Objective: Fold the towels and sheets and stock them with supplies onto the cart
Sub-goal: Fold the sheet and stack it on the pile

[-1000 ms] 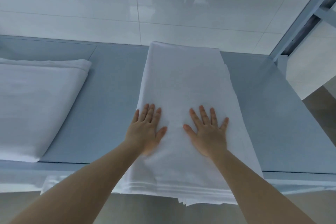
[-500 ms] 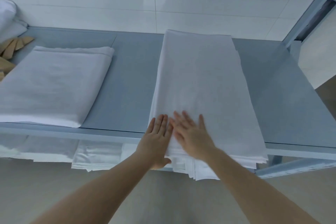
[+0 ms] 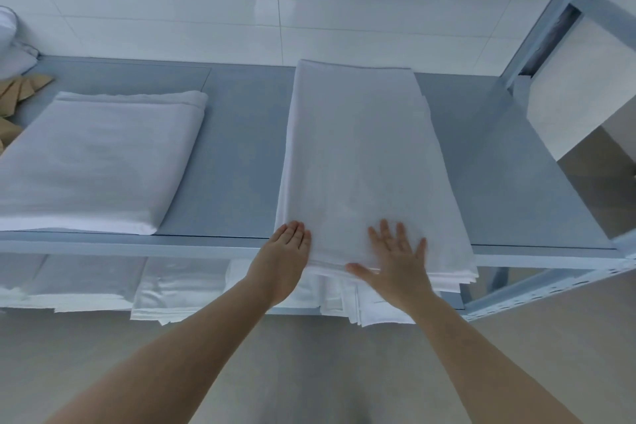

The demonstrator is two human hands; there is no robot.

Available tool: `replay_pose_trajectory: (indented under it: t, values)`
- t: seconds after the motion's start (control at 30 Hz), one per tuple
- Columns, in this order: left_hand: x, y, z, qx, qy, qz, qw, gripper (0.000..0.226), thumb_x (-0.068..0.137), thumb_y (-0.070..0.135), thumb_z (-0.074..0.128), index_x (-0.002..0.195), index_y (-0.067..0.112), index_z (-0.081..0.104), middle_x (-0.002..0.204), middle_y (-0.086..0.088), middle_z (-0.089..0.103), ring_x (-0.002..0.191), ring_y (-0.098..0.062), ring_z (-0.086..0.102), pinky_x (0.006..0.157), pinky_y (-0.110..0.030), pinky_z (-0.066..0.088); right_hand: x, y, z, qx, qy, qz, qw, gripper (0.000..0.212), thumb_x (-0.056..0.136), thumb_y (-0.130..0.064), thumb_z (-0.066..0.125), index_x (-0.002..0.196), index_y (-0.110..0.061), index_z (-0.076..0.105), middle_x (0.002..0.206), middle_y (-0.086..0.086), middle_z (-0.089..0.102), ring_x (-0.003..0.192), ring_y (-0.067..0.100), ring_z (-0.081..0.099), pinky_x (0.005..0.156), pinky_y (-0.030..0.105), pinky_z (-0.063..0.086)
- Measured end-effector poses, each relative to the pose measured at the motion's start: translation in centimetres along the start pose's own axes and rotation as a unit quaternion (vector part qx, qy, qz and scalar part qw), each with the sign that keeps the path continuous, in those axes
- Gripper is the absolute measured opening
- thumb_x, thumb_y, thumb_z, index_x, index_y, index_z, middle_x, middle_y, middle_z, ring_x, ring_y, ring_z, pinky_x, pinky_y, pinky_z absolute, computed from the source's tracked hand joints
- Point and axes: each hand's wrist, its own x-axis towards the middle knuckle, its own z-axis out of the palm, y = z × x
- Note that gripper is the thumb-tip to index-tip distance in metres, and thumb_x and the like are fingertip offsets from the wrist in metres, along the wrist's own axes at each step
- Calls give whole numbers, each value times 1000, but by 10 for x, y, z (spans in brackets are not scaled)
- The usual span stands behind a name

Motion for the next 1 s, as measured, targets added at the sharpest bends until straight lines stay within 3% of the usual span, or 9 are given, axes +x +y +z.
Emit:
replay_pose_trajectory:
  t: [0.1, 0.17, 0.23, 0.3, 0.33, 0.43, 0.63, 0.83, 1.0]
  values:
    - [-9, -1, -5, -18, 3, 10, 1000, 62, 94, 5, 29, 152, 0, 7, 159, -20, 10, 148, -30, 6, 119, -35, -4, -10, -52, 15, -28, 12, -101, 994, 100, 74, -84, 36, 153, -31, 6, 160, -7, -4, 149, 25, -8, 110, 59, -16]
    - [-17, -3, -7, -17, 0, 23, 1000, 61, 94, 6, 30, 151, 1, 10, 159, -19, 14, 148, -30, 9, 119, -35, -1, -19, -79, 23, -38, 86, -117, 989, 80, 81, -49, 65, 149, -26, 31, 157, 0, 26, 146, 29, 21, 113, 63, 7]
    - [-25, -4, -10, -7, -1, 35, 999, 61, 93, 3, 30, 151, 1, 12, 158, -19, 17, 147, -30, 12, 119, -36, 1, -22, -86, 25, -17, 211, -108, 971, 55, 74, -8, 66, 129, -17, 62, 134, 5, 59, 125, 29, 54, 101, 60, 41]
    - [-33, -6, -16, -11, 6, 46, 999, 60, 93, 2, 32, 151, 2, 15, 158, -17, 20, 147, -28, 15, 119, -35, 3, -29, -73, 23, -13, 270, -103, 957, 50, 72, 0, 45, 114, -11, 71, 118, 7, 69, 110, 26, 65, 89, 53, 52]
    - [-36, -6, -20, -23, 17, 52, 998, 60, 92, 1, 34, 150, 4, 18, 157, -15, 23, 146, -26, 17, 119, -34, 4, -32, -61, 23, -18, 287, -100, 953, 50, 72, 2, 43, 111, -8, 72, 115, 8, 70, 107, 26, 67, 88, 51, 54]
    - [-46, -9, -31, -79, 59, 56, 994, 61, 87, -5, 37, 146, 9, 31, 149, -9, 39, 139, -22, 31, 117, -30, 9, -48, -13, 20, -10, 298, -68, 952, 55, 55, 19, 68, 106, -1, 73, 109, 13, 71, 98, 28, 70, 84, 50, 55]
    - [-74, -4, -59, -176, 133, 47, 974, 60, 83, -7, 39, 138, 16, 47, 127, -3, 58, 115, -24, 52, 104, -30, 35, -85, 29, -10, -2, 301, 11, 954, 62, 34, 22, 78, 91, -3, 75, 87, 10, 75, 62, 27, 69, 50, 33, 55]
    - [-103, -9, -98, -304, 253, -13, 918, 34, 92, -2, 46, 121, 10, 60, 111, -5, 62, 95, -27, 59, 78, -37, 49, -112, 25, -43, 58, 327, 77, 940, 43, 64, 14, 71, 103, -5, 72, 92, 11, 73, 79, 35, 67, 77, 44, 53]
    - [-121, -18, -120, -369, 356, -60, 857, 15, 92, 0, 53, 107, 2, 57, 102, -7, 62, 76, -31, 60, 66, -37, 49, -124, 12, -79, 65, 450, 76, 887, 39, 64, 14, 72, 98, -5, 70, 88, 12, 71, 80, 34, 66, 88, 52, 47]
